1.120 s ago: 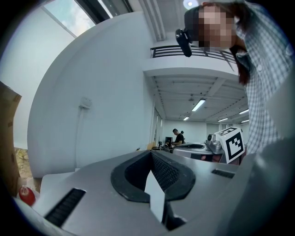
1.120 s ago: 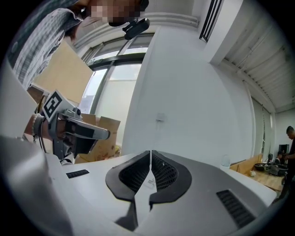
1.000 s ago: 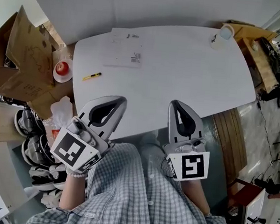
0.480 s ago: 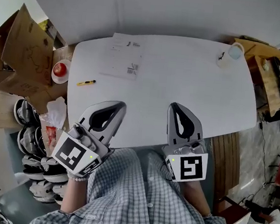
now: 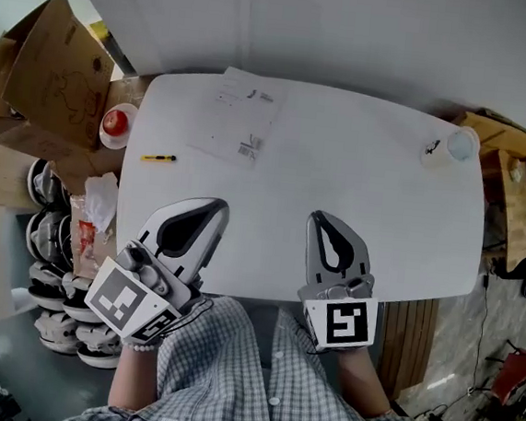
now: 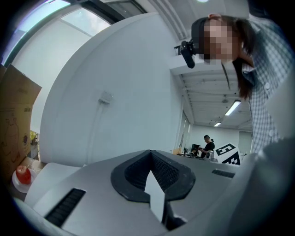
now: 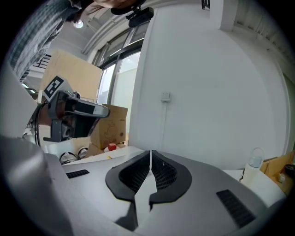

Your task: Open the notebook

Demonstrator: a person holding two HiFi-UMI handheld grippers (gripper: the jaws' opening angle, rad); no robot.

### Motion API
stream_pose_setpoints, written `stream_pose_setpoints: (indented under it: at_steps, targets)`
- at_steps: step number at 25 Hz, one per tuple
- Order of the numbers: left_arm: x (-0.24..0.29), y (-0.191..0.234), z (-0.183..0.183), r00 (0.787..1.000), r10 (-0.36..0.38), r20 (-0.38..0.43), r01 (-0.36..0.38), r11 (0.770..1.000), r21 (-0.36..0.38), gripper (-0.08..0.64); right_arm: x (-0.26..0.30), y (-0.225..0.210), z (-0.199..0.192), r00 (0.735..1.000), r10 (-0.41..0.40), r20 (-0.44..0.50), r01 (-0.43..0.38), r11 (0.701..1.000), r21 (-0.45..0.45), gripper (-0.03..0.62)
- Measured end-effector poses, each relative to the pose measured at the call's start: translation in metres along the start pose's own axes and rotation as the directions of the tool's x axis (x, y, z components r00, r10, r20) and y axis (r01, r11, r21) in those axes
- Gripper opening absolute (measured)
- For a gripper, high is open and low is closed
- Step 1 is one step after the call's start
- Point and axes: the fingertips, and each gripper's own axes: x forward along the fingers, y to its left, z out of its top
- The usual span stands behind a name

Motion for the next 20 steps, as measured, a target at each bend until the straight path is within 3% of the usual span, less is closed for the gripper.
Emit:
stream_pose_setpoints:
  at_steps: [6,11,20]
  targets:
    - [-0.001,0.019,-0.007,0.998,0.056,-0.024,-0.056,0.998,0.006,0.008,0.032,0.005,-0.004,0.999,0.054,-0.001,-0.054,0.999,0.004,0.026]
    - [-0.005,0.043,-0.008,0.998,0.061,-0.035,-0.061,0.998,-0.001,0.008,0.072,0.021,0.001,0.996,0.091,-0.02,-0.091,0.996,-0.009,0.026]
    - [-0.017,0.092,-0.015,0.996,0.087,-0.036,-0.089,0.995,-0.054,0.008,0.132,0.053,-0.004,0.989,0.112,-0.101,-0.126,0.982,-0.14,0.028]
